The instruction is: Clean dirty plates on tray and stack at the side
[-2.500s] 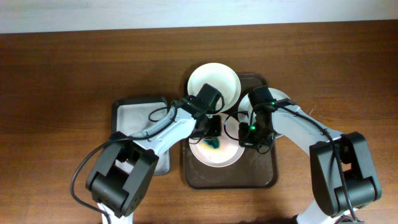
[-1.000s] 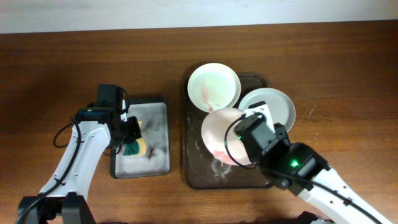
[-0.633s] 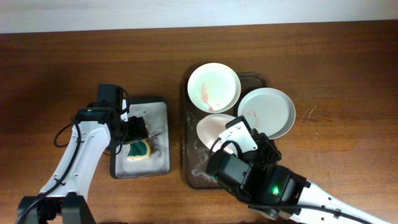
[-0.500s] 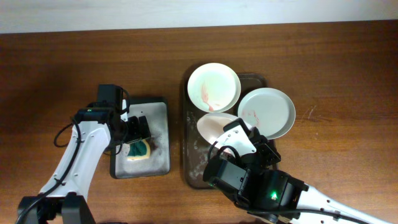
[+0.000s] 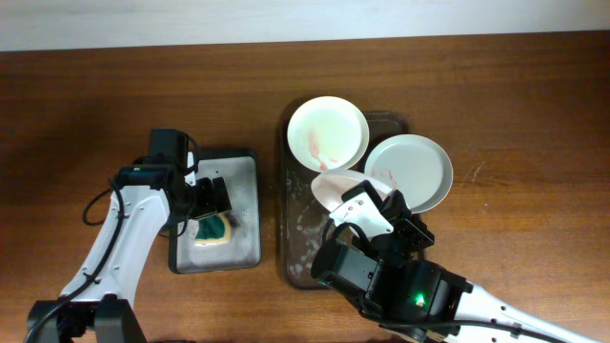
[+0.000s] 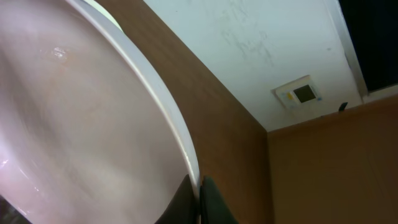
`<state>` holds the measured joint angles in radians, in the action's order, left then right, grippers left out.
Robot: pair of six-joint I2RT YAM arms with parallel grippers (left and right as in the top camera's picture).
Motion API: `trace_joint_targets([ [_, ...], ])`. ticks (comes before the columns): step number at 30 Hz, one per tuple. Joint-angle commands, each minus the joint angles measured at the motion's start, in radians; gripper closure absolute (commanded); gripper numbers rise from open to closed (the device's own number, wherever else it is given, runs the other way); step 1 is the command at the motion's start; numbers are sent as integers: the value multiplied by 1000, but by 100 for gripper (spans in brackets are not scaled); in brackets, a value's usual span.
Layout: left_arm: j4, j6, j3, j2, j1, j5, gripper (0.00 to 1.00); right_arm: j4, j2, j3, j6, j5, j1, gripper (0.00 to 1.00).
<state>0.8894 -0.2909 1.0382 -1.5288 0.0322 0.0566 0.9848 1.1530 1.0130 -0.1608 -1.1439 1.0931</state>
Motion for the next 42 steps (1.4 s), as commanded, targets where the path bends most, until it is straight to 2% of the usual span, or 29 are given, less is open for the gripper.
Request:
trace_joint_targets([
  [1,-3,5,-8,5,-5,10,1,-1,1,7,0,-47,7,96],
  [6,-3,5,-8,5,-5,10,1,-1,1,7,42,-47,7,96],
  [37,-3,5,-8,5,-5,8,0,-5,1,7,41,-81,5,96],
  [39,-3,5,-8,5,-5,8,1,-66,1,7,33,-6,10,96],
  [41,-3,5,-8,5,-5,8,1,-33,1,7,55,-39,10,96],
  [42,-3,5,-8,5,-5,8,1,-35,1,7,-15,-77,-6,96],
])
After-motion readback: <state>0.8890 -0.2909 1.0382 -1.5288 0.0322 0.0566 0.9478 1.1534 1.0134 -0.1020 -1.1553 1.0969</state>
